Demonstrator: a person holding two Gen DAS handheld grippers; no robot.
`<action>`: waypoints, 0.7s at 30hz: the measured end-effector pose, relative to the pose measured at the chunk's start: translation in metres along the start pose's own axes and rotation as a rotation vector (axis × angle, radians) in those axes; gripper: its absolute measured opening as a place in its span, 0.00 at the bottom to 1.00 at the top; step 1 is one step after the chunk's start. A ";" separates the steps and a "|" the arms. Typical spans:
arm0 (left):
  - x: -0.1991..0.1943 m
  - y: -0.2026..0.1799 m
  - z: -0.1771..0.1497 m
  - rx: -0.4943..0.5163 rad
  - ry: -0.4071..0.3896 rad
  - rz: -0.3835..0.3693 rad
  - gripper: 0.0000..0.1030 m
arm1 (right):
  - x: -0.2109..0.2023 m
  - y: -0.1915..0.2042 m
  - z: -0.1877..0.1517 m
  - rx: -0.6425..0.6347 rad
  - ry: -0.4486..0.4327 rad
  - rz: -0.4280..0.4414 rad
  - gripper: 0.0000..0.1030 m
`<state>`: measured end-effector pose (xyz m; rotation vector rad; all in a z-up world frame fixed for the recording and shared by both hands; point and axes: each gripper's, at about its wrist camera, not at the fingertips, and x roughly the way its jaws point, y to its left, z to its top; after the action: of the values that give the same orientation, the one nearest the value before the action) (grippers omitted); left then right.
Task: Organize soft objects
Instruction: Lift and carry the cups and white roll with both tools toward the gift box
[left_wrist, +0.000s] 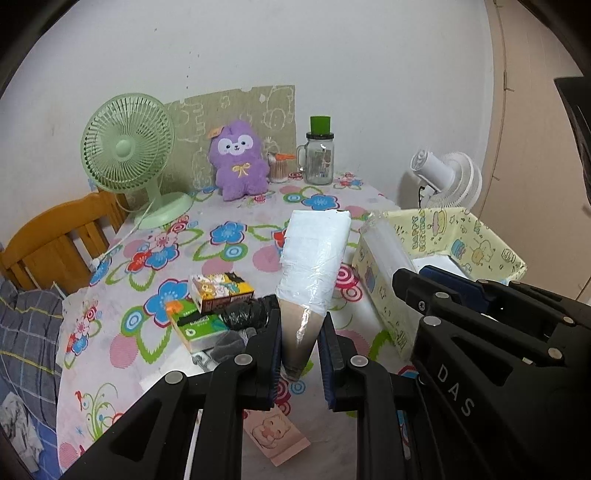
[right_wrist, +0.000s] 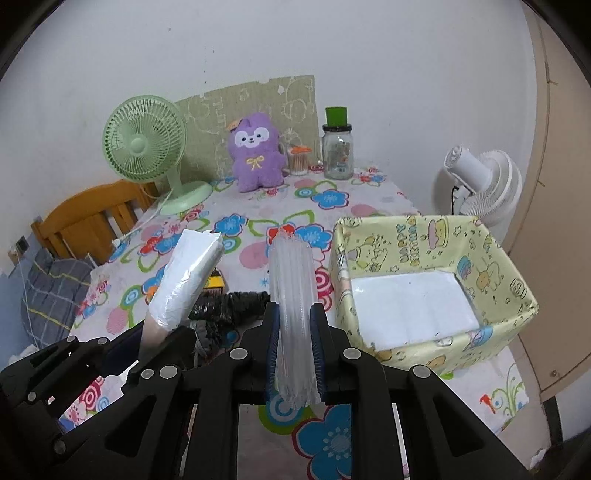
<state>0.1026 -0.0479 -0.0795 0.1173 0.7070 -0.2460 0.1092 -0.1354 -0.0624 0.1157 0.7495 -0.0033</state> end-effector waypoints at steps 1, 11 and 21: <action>-0.001 -0.001 0.002 0.001 -0.004 0.001 0.16 | -0.002 -0.001 0.002 0.001 -0.005 0.000 0.19; -0.011 -0.016 0.025 0.022 -0.051 -0.006 0.16 | -0.016 -0.018 0.023 0.014 -0.048 -0.013 0.19; -0.003 -0.040 0.044 0.041 -0.062 -0.031 0.16 | -0.014 -0.048 0.038 0.030 -0.052 -0.044 0.19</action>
<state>0.1177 -0.0943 -0.0457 0.1368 0.6432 -0.2927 0.1224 -0.1873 -0.0301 0.1274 0.7003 -0.0588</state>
